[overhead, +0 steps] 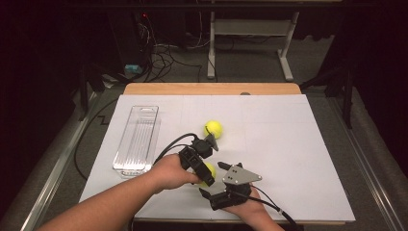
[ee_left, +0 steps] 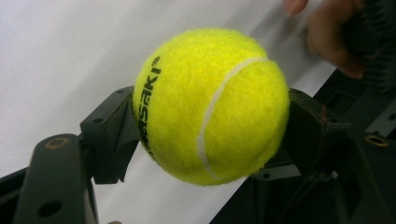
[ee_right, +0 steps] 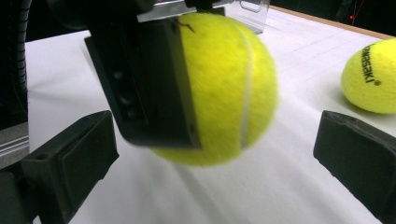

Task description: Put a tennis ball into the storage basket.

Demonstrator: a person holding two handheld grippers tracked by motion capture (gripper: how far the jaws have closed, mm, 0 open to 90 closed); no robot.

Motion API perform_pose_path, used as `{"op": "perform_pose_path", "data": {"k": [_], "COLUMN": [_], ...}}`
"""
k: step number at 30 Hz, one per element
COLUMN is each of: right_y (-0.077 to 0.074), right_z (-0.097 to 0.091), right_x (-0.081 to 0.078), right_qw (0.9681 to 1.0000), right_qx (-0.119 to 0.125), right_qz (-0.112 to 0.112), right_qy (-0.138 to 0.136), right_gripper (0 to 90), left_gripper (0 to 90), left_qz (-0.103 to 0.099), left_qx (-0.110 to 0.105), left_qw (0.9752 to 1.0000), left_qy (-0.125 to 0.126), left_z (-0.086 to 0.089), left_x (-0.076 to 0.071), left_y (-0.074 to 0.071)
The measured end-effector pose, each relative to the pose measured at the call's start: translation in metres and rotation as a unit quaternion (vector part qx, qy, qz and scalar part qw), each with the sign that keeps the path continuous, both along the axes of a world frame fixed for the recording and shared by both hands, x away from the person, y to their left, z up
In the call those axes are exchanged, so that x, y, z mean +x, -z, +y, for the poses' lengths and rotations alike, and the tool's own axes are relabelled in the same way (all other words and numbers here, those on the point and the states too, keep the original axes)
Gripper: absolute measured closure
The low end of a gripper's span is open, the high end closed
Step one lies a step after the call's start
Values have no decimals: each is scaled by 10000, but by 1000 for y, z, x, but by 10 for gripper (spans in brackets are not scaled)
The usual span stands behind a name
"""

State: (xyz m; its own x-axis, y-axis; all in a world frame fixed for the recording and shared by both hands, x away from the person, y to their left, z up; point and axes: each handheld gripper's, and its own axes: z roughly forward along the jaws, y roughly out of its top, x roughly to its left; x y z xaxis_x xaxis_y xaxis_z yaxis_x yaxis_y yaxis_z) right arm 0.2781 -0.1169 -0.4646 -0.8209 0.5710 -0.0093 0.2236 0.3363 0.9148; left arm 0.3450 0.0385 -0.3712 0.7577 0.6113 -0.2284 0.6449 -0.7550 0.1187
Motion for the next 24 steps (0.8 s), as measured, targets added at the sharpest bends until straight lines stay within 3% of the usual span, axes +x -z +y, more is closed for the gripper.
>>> {"op": "perform_pose_path", "data": {"k": [8, 14, 24], "right_y": [-1, 0, 2], "right_z": [-22, -47, -91], "right_x": [0, 6, 10], "right_qw": [9996, 9984, 9938], "right_qx": [-128, -224, -329], "right_qz": [-6, -73, -77], "right_qy": [232, 514, 1059], "right_gripper": [0, 0, 0], "left_gripper": [270, 270, 270], "left_qz": [-105, -126, -154], "left_qx": [28, 165, 254], "left_qw": [9997, 9996, 9986], "left_qy": [-221, -216, -444], "left_z": [12, 21, 36], "left_x": [3, 7, 14], "left_y": [-6, -12, -13]}}
